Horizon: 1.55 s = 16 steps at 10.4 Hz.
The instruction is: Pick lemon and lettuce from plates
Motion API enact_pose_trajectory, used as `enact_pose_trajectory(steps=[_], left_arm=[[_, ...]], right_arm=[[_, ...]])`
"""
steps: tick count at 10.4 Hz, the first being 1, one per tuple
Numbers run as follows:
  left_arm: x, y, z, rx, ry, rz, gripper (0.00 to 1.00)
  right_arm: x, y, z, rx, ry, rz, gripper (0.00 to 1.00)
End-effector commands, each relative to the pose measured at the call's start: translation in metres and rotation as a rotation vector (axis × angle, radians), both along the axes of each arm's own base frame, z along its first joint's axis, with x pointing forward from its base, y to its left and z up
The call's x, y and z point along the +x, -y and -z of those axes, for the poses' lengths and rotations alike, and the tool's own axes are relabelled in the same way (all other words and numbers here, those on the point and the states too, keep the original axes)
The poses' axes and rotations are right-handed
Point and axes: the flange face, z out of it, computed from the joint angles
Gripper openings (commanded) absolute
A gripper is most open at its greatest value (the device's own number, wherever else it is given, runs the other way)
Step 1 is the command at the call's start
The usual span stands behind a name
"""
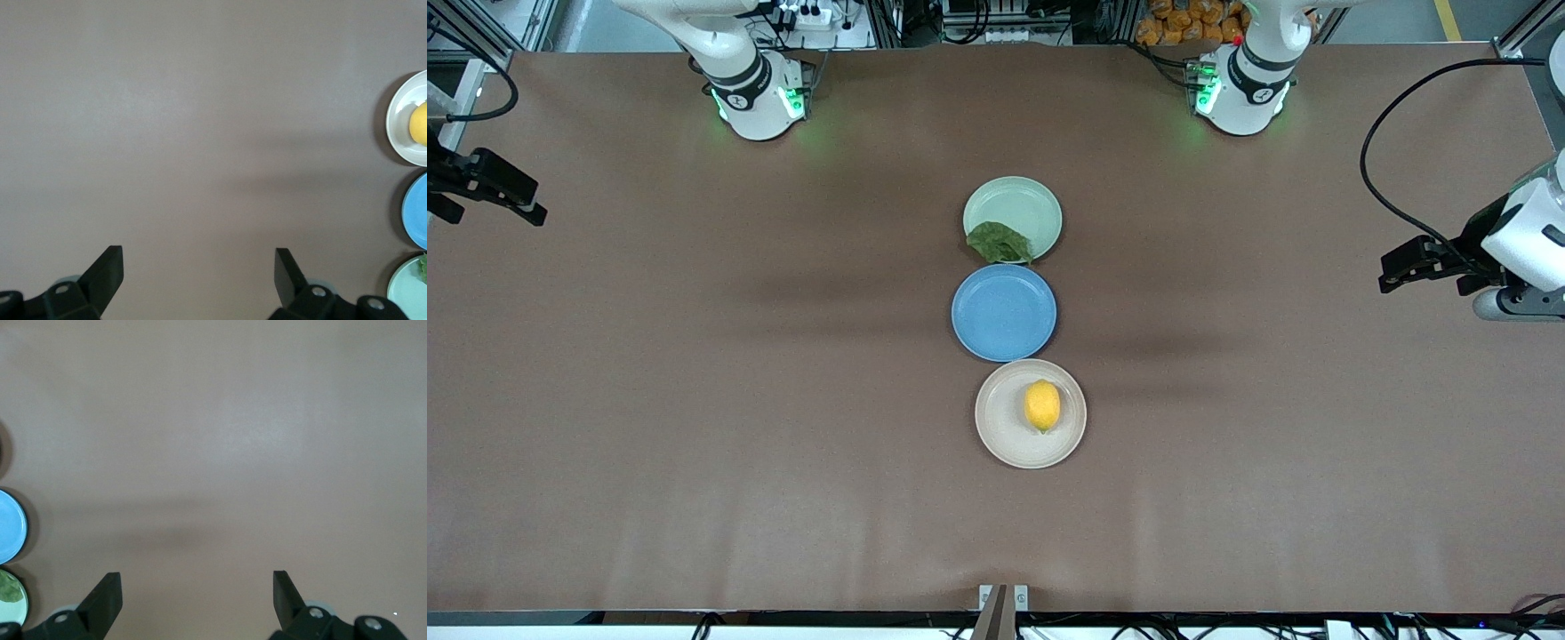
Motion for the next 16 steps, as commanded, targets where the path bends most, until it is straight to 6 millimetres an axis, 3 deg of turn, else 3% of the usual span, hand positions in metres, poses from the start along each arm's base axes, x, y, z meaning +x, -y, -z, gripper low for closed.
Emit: enact_pose_trajectory(steps=[1,6,13,16], left_arm=[[0.0,0.0,-0.003,-0.004,0.008,0.024,1.0],[0.004,0.02,0.009,-0.012,-0.003,0.051,1.0],[0.041,0.108,0.097,-0.129,0.014,0.138,1.0],[0.057,0.161,0.153,-0.207,0.036,0.149,1.0]], right_arm=[[-0.006,-0.001,-0.002,0.001,-0.002,-0.011,1.0],[-0.006,-0.004,0.001,0.001,-0.008,-0.014,1.0],[-0.005,-0.02,0.007,0.002,-0.014,-0.005,1.0],[-0.005,-0.047,0.013,0.004,-0.025,0.035,1.0]])
